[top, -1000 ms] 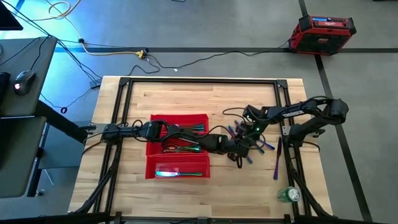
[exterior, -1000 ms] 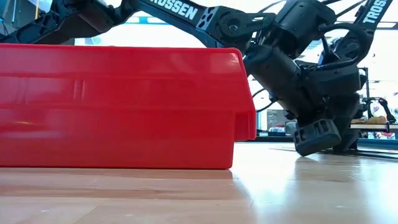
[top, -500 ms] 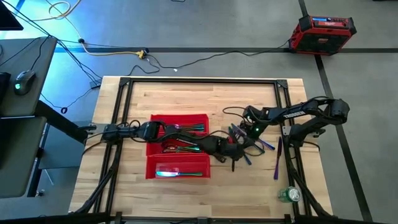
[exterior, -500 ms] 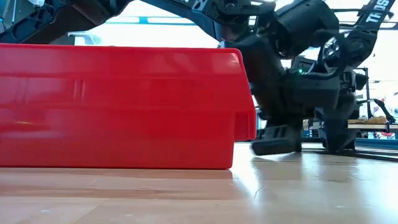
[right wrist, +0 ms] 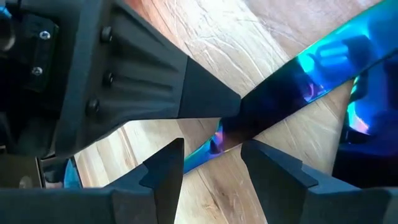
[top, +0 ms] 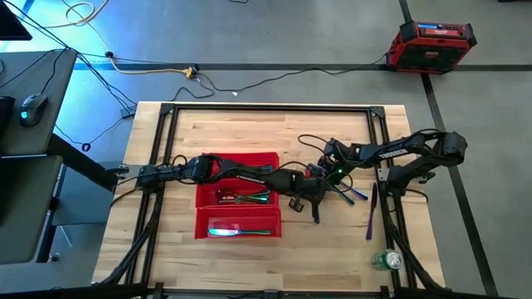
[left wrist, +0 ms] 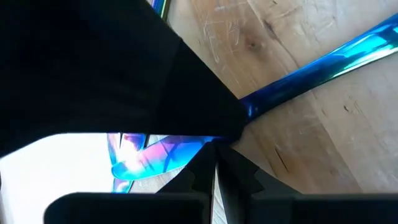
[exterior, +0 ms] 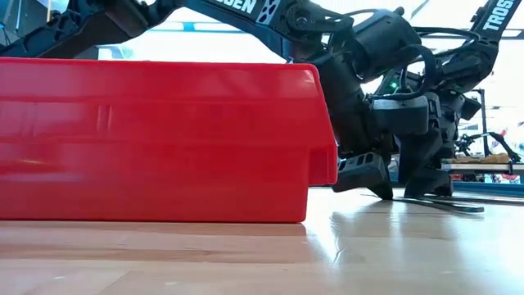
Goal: Sort silverware
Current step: Put the purple table knife into the bottom red bin
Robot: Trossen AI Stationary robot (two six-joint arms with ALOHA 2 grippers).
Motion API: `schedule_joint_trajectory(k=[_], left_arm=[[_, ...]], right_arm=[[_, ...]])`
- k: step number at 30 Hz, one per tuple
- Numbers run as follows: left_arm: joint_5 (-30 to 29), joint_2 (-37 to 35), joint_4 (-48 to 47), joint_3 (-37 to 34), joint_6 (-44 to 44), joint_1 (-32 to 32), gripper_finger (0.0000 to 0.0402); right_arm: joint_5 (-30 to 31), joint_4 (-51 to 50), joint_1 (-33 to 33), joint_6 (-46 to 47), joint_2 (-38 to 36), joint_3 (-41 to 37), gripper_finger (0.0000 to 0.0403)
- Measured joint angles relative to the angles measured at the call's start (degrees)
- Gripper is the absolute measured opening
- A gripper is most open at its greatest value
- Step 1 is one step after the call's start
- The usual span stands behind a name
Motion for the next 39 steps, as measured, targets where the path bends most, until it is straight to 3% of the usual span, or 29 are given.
schedule_joint_trajectory(k=[9, 14, 21, 27, 39], left_arm=[[-1.1, 0.6, 0.8, 0.0, -2.9, -0.9, 0.0000], [-7.5, 0.0, 0.0, 0.1, -1.4, -1.9, 0.0000], [-7.1, -1.0, -4.0, 0.1, -1.6, -2.0, 0.0000], [-2.8, -1.3, -5.8, 0.1, -4.0, -1.2, 0.0000], [1.4, 0.4, 1.7, -0.1, -5.6, -0.5, 0.0000]], right_arm=[[0.3, 0.5, -1.0, 1.9, -0.2, -0.4, 0.0165], [2.1, -0.9, -1.1, 1.9, -1.3, -0.4, 0.0164], [6.1, -1.2, -1.0, 1.1, -1.6, -0.3, 0.0142], [8.2, -1.0, -1.1, 0.5, -1.6, -0.2, 0.0135], [8.0, 2.2, 0.2, -0.8, -1.3, -0.6, 0.0135]])
